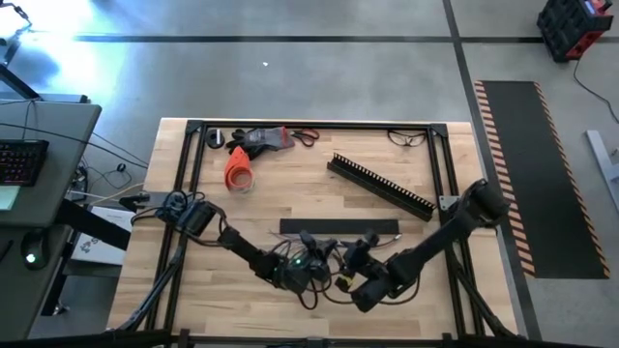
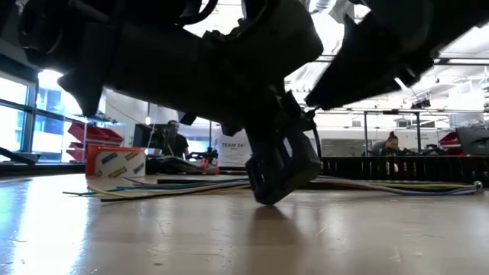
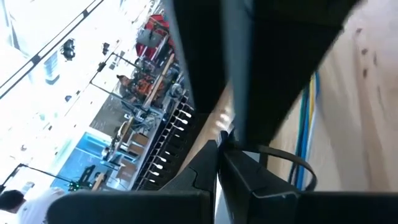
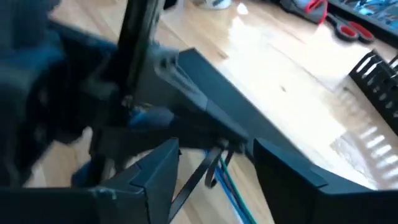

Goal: Ziptie cables
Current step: Wrap the colored cables with the black zip tie

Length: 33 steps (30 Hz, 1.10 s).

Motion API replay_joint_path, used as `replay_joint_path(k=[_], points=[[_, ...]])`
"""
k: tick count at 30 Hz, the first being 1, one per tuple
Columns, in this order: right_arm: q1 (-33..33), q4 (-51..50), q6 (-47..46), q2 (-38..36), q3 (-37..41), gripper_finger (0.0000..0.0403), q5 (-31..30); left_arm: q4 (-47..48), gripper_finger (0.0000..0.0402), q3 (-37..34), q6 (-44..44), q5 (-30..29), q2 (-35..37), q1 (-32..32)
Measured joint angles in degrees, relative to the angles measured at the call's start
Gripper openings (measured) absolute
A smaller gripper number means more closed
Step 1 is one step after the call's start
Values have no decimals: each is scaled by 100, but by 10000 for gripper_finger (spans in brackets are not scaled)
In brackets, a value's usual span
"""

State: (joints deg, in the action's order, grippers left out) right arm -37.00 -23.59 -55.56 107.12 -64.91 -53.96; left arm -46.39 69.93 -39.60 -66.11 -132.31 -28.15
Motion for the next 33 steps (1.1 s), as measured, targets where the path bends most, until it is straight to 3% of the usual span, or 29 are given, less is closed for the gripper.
replay_joint_path(k=[7,15,25,29,33], points=[[-78,31,-142,104,108,124,-171,-4,0,2,34,0,0,-25],[-165,-26,-105,104,108,13,-103,-9,0,4,34,2,0,-40],[-320,-345,-436,102,108,2,-38,-31,6,15,-543,93,8,-96],[-371,-450,-598,133,108,1,45,77,32,13,-871,522,104,-128],[-377,-355,-613,331,130,1,216,649,73,-4,-431,1042,378,-75]])
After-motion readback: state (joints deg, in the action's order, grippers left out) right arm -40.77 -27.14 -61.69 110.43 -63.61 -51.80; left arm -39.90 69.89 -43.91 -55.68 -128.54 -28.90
